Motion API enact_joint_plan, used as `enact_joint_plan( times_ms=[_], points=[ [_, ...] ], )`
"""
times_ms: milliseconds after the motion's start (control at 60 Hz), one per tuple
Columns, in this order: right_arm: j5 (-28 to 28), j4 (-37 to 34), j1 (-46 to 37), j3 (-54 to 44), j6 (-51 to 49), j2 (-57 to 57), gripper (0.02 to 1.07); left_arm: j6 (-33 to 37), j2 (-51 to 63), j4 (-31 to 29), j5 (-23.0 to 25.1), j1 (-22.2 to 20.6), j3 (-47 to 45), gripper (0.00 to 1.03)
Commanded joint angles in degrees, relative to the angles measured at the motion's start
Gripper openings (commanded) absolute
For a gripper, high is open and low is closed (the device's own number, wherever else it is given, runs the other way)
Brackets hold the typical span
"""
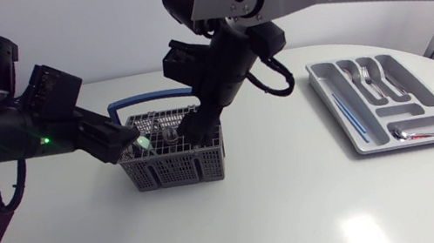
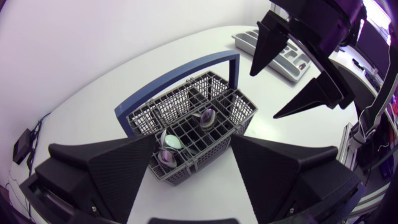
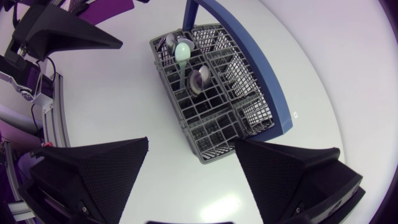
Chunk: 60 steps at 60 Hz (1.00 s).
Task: Unload the cutlery basket into the drawer organizer.
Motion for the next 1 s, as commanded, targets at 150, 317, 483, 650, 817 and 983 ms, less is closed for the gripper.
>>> enact_joint_plan(
  times_ms=[150,317,483,650,817,983],
  points=[
    [-5.3,-0.7,0.8,5.6,0.2,4.2,1.02,4.8,0.1,-4.0,4.9,1.9,-1.6,0.84],
    [-7.6,-0.2,-0.1,8.7,3.0,6.7,1.02,5.6,1.0,-6.2,8.8,2.9,-1.5,0.84],
    [-9.4,0.8,-1.1,9.2,5.6,8.1,1.02,7.6,2.6,-9.3,14.2,5.0,-0.8,0.84],
    [-10.7,4.1,-2.2,7.8,8.1,8.8,1.02,8.8,2.8,-9.6,15.3,5.1,-1.4,0.84],
    [-11.9,7.6,-2.8,5.6,9.6,9.6,1.02,9.0,2.9,-7.8,15.4,5.8,-2.8,0.84],
    [-11.8,11.2,-3.6,3.4,11.3,9.6,1.02,8.8,2.8,-5.4,15.4,6.4,-4.3,0.84]
  ],
)
